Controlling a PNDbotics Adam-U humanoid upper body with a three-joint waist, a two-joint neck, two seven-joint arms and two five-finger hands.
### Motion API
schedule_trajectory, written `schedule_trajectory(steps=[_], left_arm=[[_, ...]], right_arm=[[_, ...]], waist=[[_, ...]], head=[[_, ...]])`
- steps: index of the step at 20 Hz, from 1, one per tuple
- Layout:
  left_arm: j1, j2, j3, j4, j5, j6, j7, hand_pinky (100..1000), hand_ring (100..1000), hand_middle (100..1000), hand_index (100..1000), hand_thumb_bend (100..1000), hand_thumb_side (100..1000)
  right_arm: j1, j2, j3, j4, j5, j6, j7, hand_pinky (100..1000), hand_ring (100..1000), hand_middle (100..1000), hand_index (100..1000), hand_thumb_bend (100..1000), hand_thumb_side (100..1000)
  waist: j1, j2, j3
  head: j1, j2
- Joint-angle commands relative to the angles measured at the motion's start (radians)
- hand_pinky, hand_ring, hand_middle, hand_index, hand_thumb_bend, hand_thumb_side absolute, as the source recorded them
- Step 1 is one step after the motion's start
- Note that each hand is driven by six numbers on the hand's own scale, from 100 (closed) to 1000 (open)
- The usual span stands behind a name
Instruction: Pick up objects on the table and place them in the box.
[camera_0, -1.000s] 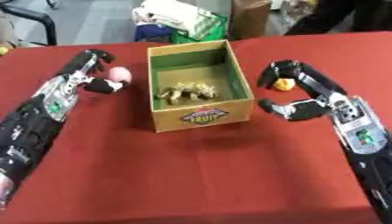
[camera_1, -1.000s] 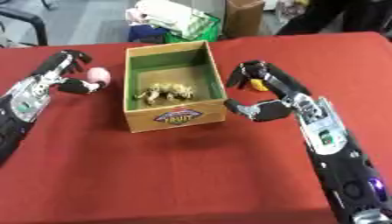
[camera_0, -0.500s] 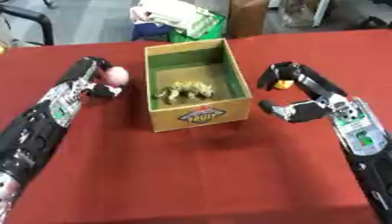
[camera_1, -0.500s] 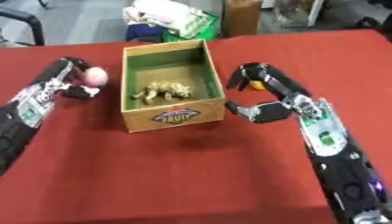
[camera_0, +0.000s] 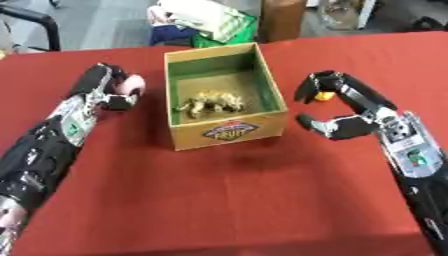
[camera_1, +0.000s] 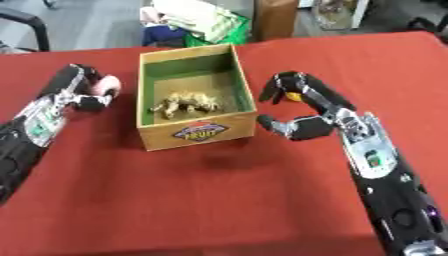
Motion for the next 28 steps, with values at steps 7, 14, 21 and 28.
schedule_trajectory(steps=[7, 14, 21, 28], left_arm=[[-0.049, 0.05, -0.053, -0.247, 0.125, -0.038, -0.017, 518, 442, 442, 571, 278, 192], [-0.063, 0.031, -0.153, -0.391, 0.165, -0.123, -0.227, 571, 504, 499, 627, 327, 218], [-0.048, 0.018, -0.203, -0.409, 0.136, -0.2, -0.433, 630, 585, 587, 697, 481, 286], [-0.022, 0.031, -0.166, -0.431, 0.188, -0.196, -0.518, 676, 662, 711, 794, 633, 331]], right_arm=[[-0.018, -0.002, -0.004, -0.02, -0.005, -0.128, 0.129, 579, 662, 607, 660, 321, 492], [-0.021, 0.007, -0.001, -0.018, -0.008, -0.129, 0.133, 579, 662, 606, 660, 322, 491], [-0.022, 0.009, -0.001, -0.021, -0.012, -0.126, 0.137, 578, 662, 606, 659, 322, 489], [-0.028, -0.002, -0.006, -0.019, -0.007, -0.13, 0.132, 583, 664, 609, 663, 322, 500]], waist=[[0.001, -0.018, 0.003], [0.001, -0.021, -0.006], [0.003, -0.022, -0.01], [0.001, -0.019, -0.002]], head=[[0.004, 0.005], [0.012, 0.005], [0.01, 0.005], [0.003, 0.005]])
